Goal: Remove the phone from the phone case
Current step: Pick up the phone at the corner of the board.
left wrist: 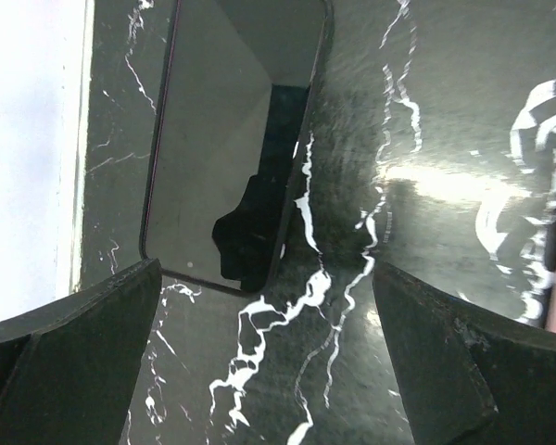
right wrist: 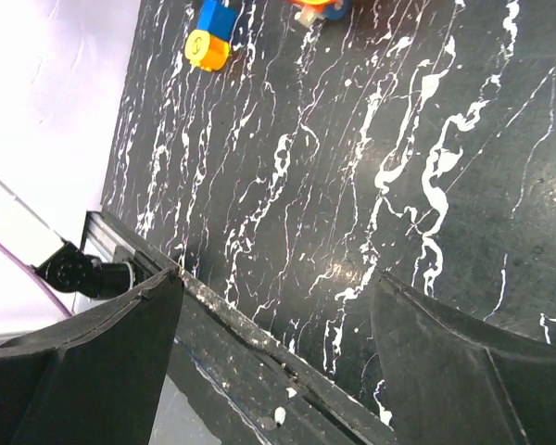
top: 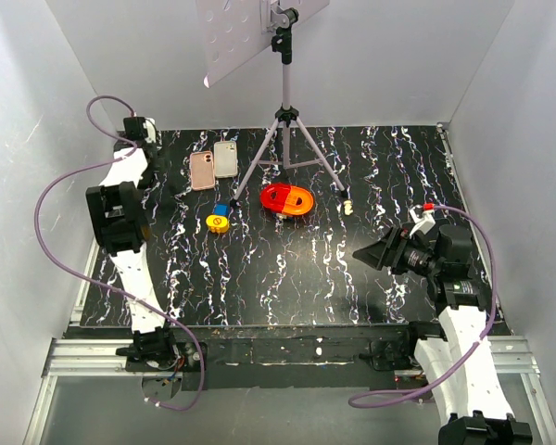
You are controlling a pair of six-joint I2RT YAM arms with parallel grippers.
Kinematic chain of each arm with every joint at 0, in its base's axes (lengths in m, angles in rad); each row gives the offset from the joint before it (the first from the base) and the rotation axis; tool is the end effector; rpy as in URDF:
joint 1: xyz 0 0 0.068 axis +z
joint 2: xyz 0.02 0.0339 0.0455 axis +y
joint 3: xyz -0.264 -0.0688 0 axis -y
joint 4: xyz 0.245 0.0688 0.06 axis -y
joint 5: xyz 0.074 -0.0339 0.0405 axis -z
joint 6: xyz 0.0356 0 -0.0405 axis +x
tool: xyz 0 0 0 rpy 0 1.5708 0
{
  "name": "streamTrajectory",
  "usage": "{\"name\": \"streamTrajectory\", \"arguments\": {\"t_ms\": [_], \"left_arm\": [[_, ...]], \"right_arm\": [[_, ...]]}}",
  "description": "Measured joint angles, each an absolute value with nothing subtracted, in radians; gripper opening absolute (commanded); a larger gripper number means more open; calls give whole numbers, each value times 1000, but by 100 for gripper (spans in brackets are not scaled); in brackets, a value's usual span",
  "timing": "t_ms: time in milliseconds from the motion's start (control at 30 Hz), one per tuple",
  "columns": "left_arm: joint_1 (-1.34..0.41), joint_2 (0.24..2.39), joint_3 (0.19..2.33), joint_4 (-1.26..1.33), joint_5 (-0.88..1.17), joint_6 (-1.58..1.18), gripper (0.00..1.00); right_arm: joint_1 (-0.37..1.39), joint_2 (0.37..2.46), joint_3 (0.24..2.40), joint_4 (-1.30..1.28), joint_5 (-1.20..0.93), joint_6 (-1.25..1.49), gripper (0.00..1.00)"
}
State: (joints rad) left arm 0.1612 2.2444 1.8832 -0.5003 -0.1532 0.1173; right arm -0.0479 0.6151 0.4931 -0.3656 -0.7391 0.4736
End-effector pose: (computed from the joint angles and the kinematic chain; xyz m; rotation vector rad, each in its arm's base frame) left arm 0.4988 0.0866 0.2065 -0.1230 2.4399 0.3111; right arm 0.1445 0.0171 0.2486 0.0659 2.0702 1.0201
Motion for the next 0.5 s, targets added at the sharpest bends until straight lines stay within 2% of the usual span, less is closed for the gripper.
{"name": "streamTrajectory", "arguments": {"t_ms": [167, 500], "left_arm": [[162, 2333, 1904, -492, -200, 187, 98], [170, 2477, 2148, -575, -167, 245, 98]], "right_arm": [[-12, 603, 492, -398, -750, 474, 87], [92, 653, 492, -415, -751, 474, 86]]}}
